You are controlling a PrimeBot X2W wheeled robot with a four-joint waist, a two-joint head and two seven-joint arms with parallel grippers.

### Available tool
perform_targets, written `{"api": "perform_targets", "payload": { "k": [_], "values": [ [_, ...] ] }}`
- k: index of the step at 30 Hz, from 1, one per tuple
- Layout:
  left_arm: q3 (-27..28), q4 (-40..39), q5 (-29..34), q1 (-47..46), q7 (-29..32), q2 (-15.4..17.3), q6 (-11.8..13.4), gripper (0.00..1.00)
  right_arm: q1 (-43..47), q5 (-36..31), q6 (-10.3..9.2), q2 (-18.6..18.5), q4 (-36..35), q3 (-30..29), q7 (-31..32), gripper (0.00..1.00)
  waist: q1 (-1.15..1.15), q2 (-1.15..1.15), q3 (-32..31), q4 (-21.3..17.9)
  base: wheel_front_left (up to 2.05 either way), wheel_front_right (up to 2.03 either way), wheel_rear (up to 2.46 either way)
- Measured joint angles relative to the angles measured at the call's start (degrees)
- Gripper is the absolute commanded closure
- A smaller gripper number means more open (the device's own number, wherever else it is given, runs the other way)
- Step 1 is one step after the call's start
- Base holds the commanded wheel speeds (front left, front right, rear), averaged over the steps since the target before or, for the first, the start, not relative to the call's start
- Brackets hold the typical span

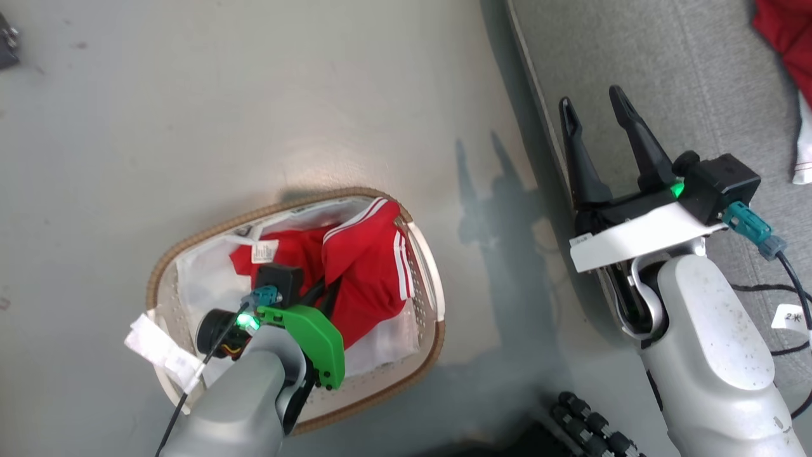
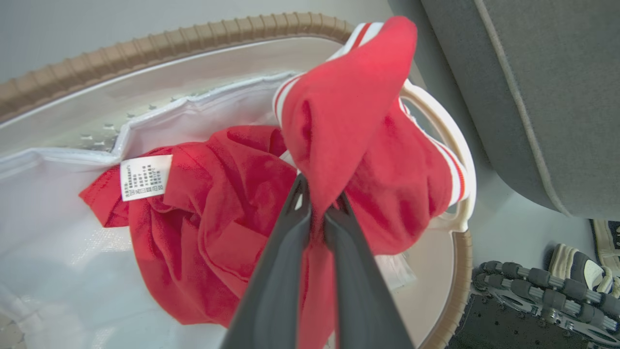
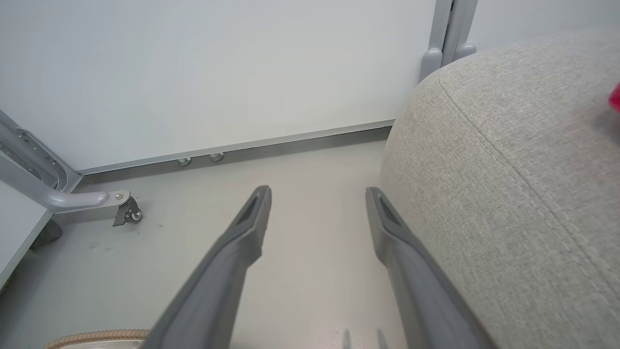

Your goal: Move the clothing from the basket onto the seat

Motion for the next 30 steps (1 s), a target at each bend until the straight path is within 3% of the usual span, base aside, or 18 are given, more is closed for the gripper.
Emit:
{"api": "perform_targets", "payload": {
  "k": [19,30],
  "values": [
    [16.5,-18.5,9.2,15.3,0.0,-0.4,0.0,1.0,8.3,0.1,0.0,-0.5,3.4,-0.8,0.0,0.0,0.0,0.0,-17.0,4.2,0.0,0.0,0.0],
    [23.4,-33.5,15.6,19.6,0.0,-0.9,0.0,1.0,13.9,-0.3,0.0,-0.9,4.5,-2.1,0.0,0.0,0.0,0.0,-25.6,7.5,0.0,0.0,0.0]
  ]
}}
